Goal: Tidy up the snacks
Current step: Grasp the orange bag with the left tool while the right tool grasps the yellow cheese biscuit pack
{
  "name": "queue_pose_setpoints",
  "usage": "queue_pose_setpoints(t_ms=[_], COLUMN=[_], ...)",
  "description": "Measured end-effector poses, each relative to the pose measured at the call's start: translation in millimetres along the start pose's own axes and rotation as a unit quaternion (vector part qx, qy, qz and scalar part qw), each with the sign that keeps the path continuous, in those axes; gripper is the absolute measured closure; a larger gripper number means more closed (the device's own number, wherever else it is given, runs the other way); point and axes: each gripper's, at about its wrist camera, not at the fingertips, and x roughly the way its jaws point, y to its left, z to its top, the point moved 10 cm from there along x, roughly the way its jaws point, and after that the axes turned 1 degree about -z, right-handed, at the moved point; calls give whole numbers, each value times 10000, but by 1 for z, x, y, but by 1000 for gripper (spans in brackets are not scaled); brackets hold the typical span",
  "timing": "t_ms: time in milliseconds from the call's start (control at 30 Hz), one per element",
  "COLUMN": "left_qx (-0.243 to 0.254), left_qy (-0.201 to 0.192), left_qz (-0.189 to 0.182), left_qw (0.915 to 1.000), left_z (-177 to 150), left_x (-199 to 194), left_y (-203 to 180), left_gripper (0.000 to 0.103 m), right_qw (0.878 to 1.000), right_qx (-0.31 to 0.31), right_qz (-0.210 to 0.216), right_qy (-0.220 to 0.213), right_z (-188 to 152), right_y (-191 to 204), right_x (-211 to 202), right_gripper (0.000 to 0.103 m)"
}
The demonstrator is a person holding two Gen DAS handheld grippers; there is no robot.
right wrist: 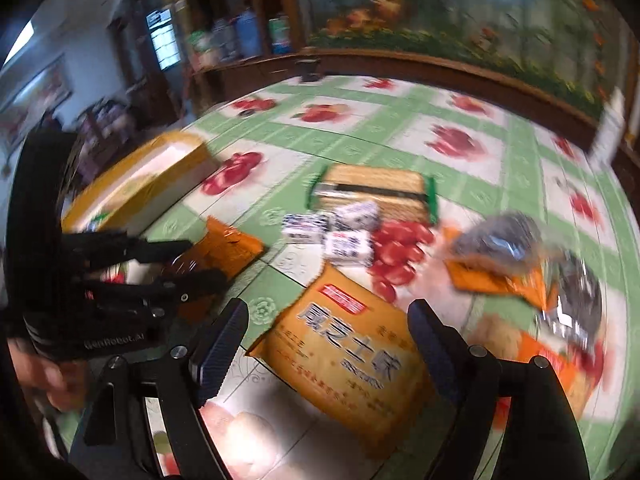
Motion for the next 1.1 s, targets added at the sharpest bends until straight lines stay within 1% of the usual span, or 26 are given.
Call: queue_pose_setpoints(t_ms=[33, 67, 100, 133, 200, 267, 300, 400, 433, 467, 500, 567, 600, 633, 700, 767, 800, 833, 867, 900, 933, 967, 1000, 1033, 1067, 1100], left_qx=[-8, 0, 12, 9, -6, -10, -9, 12, 0, -32, -64, -66, -66, -66, -38, 24, 39, 89, 146, 239, 349, 441, 449, 363, 318, 297], left_qy=[-1, 2, 8, 10, 7, 8, 6, -11, -9, -12, -22, -41, -49, -51, -41, -12, 16, 59, 149, 242, 235, 143, 105, 82, 8, -42], left_qz=[-20, -29, -34, -54, -91, -104, -109, -142, -197, -260, -318, -368, -380, -403, -430, -254, -155, -10, 133, 227, 368, 442, 441, 361, 368, 384], left_qw=[10000, 10000, 10000, 10000, 10000, 9999, 9999, 9999, 9998, 9997, 9995, 9993, 9992, 9992, 9991, 9997, 9999, 9999, 9997, 9992, 9984, 9979, 9980, 9987, 9988, 9988], left_z=[-1, -2, -3, -4, -5, -6, -6, -7, -7, -7, -8, -9, -9, -10, -11, -9, -7, -5, -5, -6, -6, -3, -2, -2, -1, 0], left_x=[-1, -2, -2, -3, -4, -5, -5, -5, -6, -6, -7, -9, -9, -10, -10, -8, -6, -3, 1, 7, 9, 10, 10, 11, 10, 8], left_y=[0, 0, -1, -1, 0, 0, 0, -1, -1, -1, -1, 0, 0, -1, -4, -5, -4, -4, -4, -6, -7, -8, -8, -7, -5, -2], left_gripper=[56, 56, 56, 56, 56, 56, 56, 56, 56, 58, 61, 63, 64, 65, 65, 63, 56, 33, 21, 15, 14, 14, 14, 15, 16, 27], right_qw=[9995, 9975, 9948, 9917, 9823, 9727, 9715, 9773, 9814, 9853, 9876, 9906, 9918, 9932, 9954, 9973, 9978, 9981, 9982, 9985, 9986, 9987, 9986, 9984, 9981, 9977], right_qx=[-289, -597, -855, -1149, -1780, -2220, -2267, -1937, -1696, -1369, -1056, -949, -855, -754, -570, -349, -239, -161, -122, -110, -50, 42, 158, 263, 381, 477], right_qz=[152, 354, 472, 455, 263, -24, -65, -65, 31, 207, 392, 323, 272, 219, 137, 107, 116, 122, 115, 107, 135, 165, 201, 220, 246, 292], right_qy=[24, 133, 275, 368, 512, 670, 696, 851, 897, 1001, 1093, 935, 906, 862, 755, 633, 601, 584, 574, 527, 509, 484, 465, 443, 420, 395], right_z=[1, -1, -4, -7, -14, -21, -21, -24, -26, -30, -33, -35, -37, -38, -40, -43, -44, -46, -48, -48, -48, -47, -47, -46, -46, -46], right_y=[8, 17, 23, 27, 31, 30, 28, 13, 8, 3, -1, -1, 0, 2, 6, 9, 10, 12, 13, 15, 16, 16, 15, 14, 12, 10], right_x=[3, 7, 11, 15, 19, 22, 22, 23, 25, 25, 27, 21, 18, 14, 6, 1, -2, -3, -3, -4, -4, -5, -5, -6, -7, -7], right_gripper=[18, 17, 14, 12, 11, 10, 9, 9, 8, 9, 10, 16, 25, 32, 32, 32, 32, 32, 32, 32, 32, 32, 32, 32, 32, 32])
